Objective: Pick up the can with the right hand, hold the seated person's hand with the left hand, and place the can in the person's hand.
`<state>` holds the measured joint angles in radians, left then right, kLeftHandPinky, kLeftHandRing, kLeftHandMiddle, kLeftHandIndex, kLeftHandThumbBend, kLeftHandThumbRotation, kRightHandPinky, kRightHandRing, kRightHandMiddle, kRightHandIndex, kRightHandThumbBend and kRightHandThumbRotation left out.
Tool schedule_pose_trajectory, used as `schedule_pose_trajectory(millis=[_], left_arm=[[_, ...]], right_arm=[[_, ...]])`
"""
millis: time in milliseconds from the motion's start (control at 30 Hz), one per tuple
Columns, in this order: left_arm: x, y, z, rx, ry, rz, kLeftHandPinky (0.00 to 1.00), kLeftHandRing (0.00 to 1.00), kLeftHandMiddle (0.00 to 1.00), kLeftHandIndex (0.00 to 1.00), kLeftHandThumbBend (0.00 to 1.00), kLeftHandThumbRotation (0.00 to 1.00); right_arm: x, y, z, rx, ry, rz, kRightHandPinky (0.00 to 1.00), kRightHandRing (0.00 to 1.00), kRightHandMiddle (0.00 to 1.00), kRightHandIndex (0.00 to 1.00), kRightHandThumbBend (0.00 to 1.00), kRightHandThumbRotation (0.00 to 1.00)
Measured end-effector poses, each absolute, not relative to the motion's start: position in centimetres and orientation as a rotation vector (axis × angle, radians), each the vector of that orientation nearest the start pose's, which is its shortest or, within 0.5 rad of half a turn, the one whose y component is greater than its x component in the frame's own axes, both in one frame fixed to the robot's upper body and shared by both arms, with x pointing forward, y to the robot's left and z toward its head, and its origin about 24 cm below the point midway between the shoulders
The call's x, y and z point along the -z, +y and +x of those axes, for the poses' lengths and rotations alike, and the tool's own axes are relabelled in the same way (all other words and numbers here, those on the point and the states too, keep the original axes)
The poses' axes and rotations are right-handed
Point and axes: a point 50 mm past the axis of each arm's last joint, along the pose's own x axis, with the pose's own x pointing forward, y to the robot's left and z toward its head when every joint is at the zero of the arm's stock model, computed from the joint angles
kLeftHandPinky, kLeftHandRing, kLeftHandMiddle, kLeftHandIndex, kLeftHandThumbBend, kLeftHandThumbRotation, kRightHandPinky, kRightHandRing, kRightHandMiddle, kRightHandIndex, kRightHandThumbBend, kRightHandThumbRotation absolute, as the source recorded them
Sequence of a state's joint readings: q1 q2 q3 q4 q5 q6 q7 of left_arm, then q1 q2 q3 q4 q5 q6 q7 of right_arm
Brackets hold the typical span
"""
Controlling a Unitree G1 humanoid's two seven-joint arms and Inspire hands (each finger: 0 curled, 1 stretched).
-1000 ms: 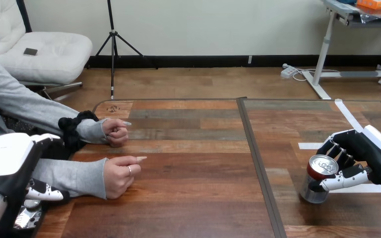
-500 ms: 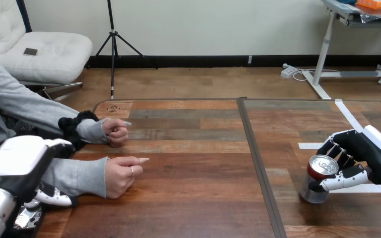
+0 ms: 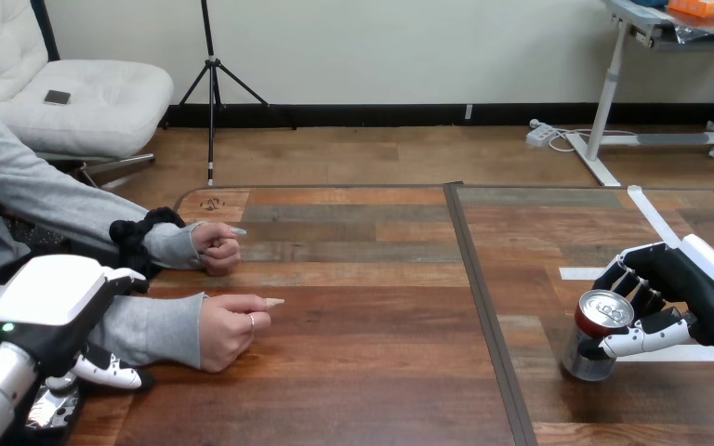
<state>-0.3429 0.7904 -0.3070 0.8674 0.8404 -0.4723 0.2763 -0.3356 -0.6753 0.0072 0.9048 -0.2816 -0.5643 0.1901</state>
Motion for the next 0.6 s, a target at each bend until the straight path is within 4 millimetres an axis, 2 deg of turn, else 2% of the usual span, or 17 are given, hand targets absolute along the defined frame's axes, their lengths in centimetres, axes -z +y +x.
schedule_pose_trajectory(millis=[600], left_arm=[[-2.8,30.0,28.6,0.39,0.035,1.699,0.74,0.79,0.81,0.79,1.0,0.49]], right_arm=[[-3.9,-31.5,28.1,-0.198,0.139,-0.883,0.34,0.37,0.41,0.43,0.77,0.0]])
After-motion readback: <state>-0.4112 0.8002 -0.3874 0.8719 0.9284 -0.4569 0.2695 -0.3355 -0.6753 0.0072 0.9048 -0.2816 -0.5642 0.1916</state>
